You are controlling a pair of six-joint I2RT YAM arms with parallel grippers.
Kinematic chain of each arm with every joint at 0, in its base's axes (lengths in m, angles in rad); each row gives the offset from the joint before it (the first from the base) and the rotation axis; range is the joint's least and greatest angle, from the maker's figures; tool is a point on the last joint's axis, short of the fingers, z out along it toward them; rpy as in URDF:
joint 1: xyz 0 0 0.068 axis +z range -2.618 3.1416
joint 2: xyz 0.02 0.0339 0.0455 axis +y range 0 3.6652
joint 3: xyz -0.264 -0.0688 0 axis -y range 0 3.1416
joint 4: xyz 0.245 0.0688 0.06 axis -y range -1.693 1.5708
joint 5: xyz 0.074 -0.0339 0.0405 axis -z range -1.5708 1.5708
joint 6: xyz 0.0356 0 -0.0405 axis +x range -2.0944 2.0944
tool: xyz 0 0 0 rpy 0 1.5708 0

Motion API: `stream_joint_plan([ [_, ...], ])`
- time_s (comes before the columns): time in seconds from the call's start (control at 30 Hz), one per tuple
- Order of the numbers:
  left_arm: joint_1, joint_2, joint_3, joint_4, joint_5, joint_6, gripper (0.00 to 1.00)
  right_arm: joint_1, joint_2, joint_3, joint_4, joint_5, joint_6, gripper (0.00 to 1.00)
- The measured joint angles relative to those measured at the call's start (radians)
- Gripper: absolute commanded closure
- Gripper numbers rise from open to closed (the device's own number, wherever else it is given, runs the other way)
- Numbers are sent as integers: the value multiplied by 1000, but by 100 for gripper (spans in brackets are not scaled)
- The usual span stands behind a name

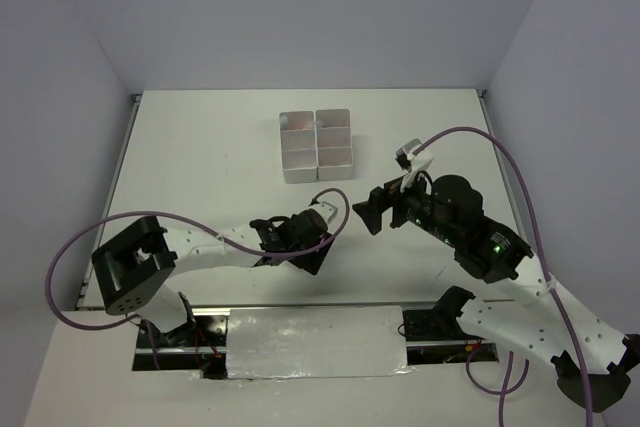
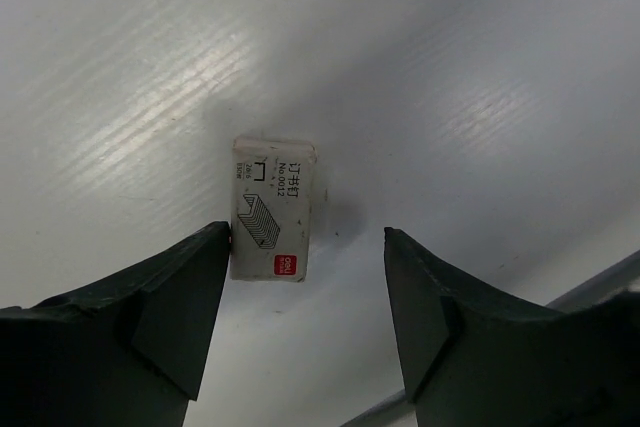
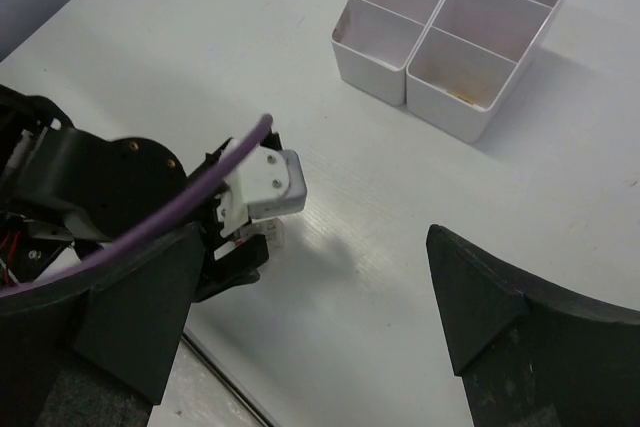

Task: Sort the stationery into containers
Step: Pick up the stationery from the center of the board.

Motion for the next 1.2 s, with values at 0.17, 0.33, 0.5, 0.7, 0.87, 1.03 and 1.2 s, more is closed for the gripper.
stream_joint_plan([
  [0.17, -26, 69, 8, 14, -28, -11, 32, 0, 0, 0, 0, 2, 0, 0],
  [0.33, -28, 79, 11, 24, -67, -27, 41, 0, 0, 0, 0, 8, 0, 0],
  [0.5, -28, 103, 27, 40, -112, -35, 89, 0, -1, 0, 0, 10, 0, 0],
  [0.7, -23, 102, 31, 34, -169, -30, 100, 0, -64, -12, 11, 69, 4, 0],
  [0.87, 44, 18, 31, 34, -238, 44, 100, 0, -257, -62, 46, 175, 20, 0],
  [1.03, 160, -110, 31, 201, -235, 291, 100, 0, -342, -67, 116, 224, 24, 0],
  [1.2, 379, -86, 137, 316, -14, 504, 100, 0, -268, -67, 112, 212, 24, 0],
])
